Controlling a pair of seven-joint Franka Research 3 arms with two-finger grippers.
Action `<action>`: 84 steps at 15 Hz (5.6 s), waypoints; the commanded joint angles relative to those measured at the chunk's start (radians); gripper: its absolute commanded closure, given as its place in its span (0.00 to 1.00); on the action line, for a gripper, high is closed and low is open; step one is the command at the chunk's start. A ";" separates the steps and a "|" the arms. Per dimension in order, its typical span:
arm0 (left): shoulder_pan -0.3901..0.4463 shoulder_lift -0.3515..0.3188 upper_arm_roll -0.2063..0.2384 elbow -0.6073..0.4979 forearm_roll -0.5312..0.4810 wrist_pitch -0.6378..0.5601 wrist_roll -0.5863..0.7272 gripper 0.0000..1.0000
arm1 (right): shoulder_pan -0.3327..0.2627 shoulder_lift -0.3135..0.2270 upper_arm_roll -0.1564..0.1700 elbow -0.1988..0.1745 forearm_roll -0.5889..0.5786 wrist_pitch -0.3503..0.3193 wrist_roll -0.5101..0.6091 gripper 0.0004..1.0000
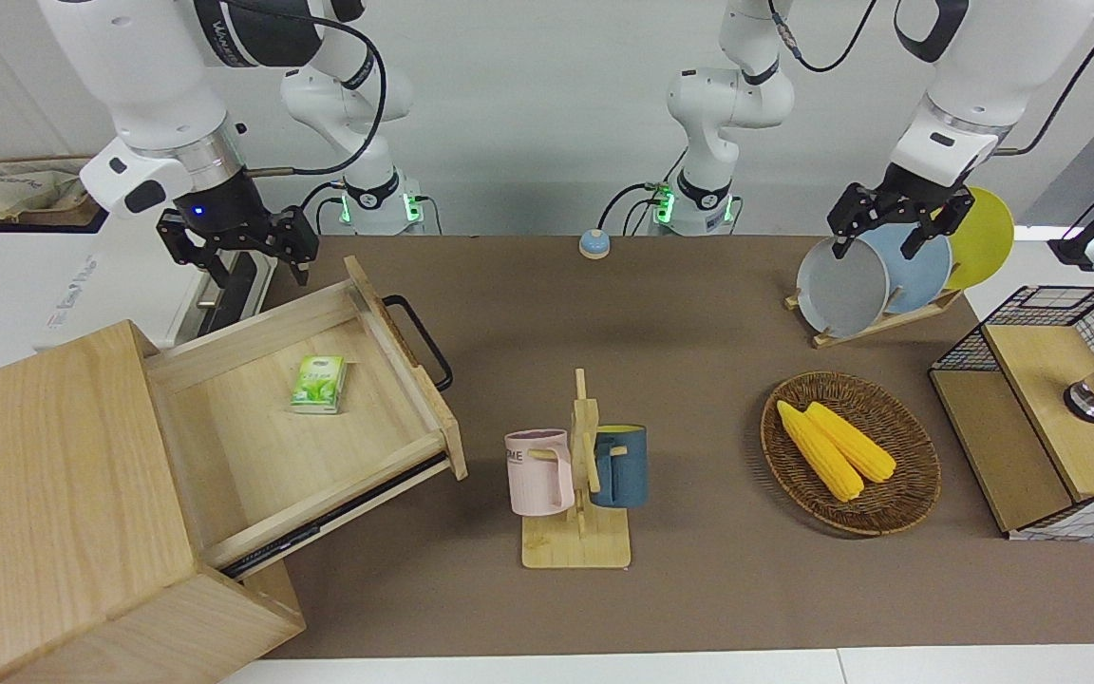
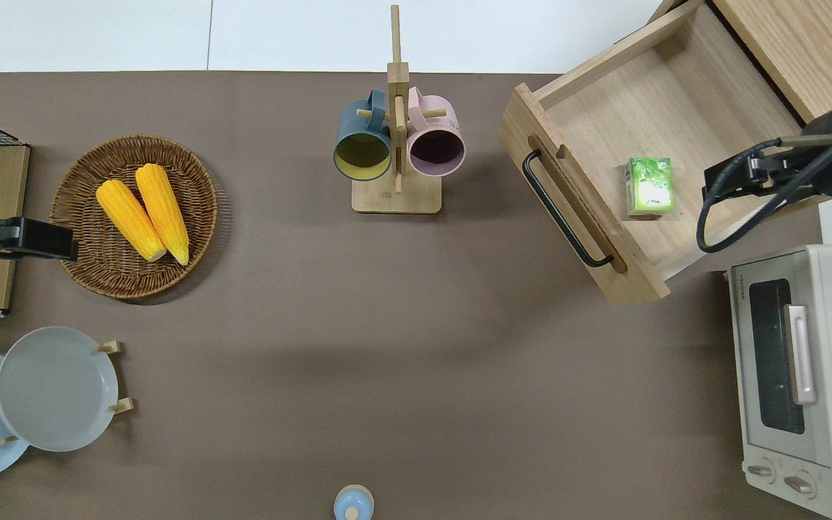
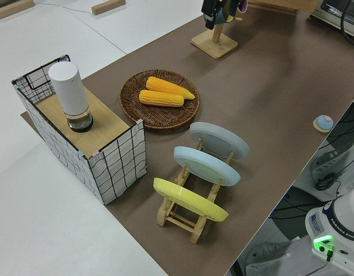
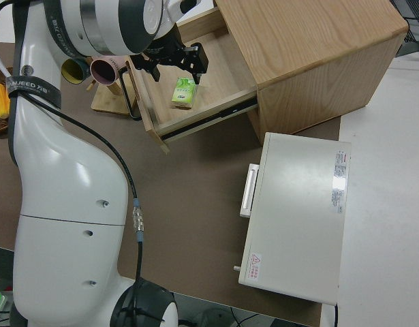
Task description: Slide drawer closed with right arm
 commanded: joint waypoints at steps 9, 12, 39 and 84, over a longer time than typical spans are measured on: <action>-0.017 0.013 0.017 0.020 0.012 0.000 0.007 0.00 | 0.002 -0.018 0.005 -0.025 -0.048 -0.003 -0.014 0.30; -0.017 0.013 0.017 0.020 0.012 0.000 0.007 0.00 | -0.004 -0.019 0.008 -0.022 -0.048 -0.033 -0.019 0.92; -0.017 0.013 0.017 0.020 0.012 0.000 0.007 0.00 | 0.369 0.057 0.022 0.024 -0.048 0.060 0.959 1.00; -0.017 0.013 0.017 0.020 0.012 0.000 0.007 0.00 | 0.167 0.188 0.018 -0.157 0.032 0.407 1.187 1.00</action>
